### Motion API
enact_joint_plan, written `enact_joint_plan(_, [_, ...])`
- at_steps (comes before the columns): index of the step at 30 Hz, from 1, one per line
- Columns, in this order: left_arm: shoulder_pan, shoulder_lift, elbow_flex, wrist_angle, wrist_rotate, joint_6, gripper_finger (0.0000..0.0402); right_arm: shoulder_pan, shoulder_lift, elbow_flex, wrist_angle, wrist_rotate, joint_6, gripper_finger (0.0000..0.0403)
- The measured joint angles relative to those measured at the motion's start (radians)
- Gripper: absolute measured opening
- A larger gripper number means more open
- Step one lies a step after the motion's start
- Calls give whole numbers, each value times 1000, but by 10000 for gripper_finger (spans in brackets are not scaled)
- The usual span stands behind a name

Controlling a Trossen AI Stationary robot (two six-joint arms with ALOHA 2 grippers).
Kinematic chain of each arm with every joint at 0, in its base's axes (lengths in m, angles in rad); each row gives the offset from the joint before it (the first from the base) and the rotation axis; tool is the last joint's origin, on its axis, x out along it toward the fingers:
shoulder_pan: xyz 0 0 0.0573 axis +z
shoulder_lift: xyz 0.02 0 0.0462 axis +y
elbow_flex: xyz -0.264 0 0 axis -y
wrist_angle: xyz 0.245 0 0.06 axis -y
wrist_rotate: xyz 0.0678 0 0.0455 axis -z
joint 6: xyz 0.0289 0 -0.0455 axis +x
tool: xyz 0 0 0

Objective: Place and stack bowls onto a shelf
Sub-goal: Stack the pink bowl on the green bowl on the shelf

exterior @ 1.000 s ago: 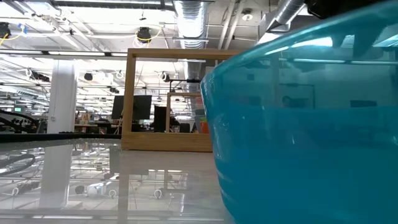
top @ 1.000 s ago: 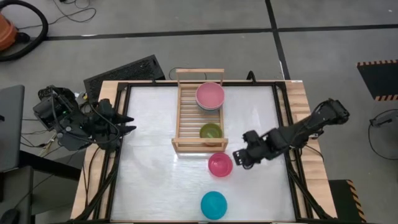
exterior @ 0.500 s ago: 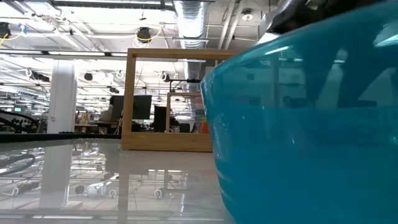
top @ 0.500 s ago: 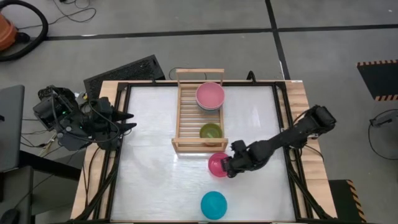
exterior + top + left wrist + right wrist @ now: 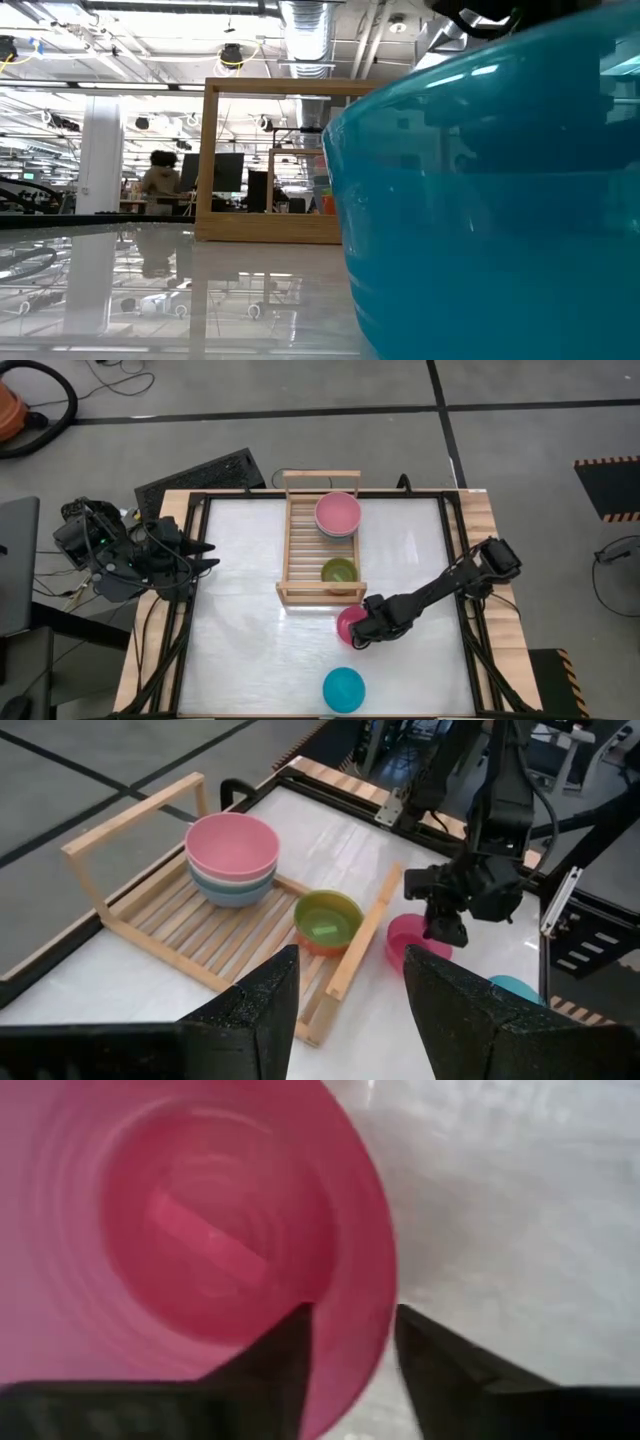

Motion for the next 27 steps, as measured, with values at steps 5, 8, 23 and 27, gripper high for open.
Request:
enact_joint_plan(5, [0,0,0,-18,-4,0,165,-7,0,0,5,-14,-14,32])
enact_joint_plan(8, [0,0,0,-18,-16,0,165,-13,-2,1,10,-30,-26,23])
enact_joint_plan(23, [0,0,0,-18,-4,-26,165,23,-334,56,-70,-42,-100,23])
enact_joint_plan(27, [2,0,0,-18,-1,-26,165,21,-487,90,-64,33,-141,23])
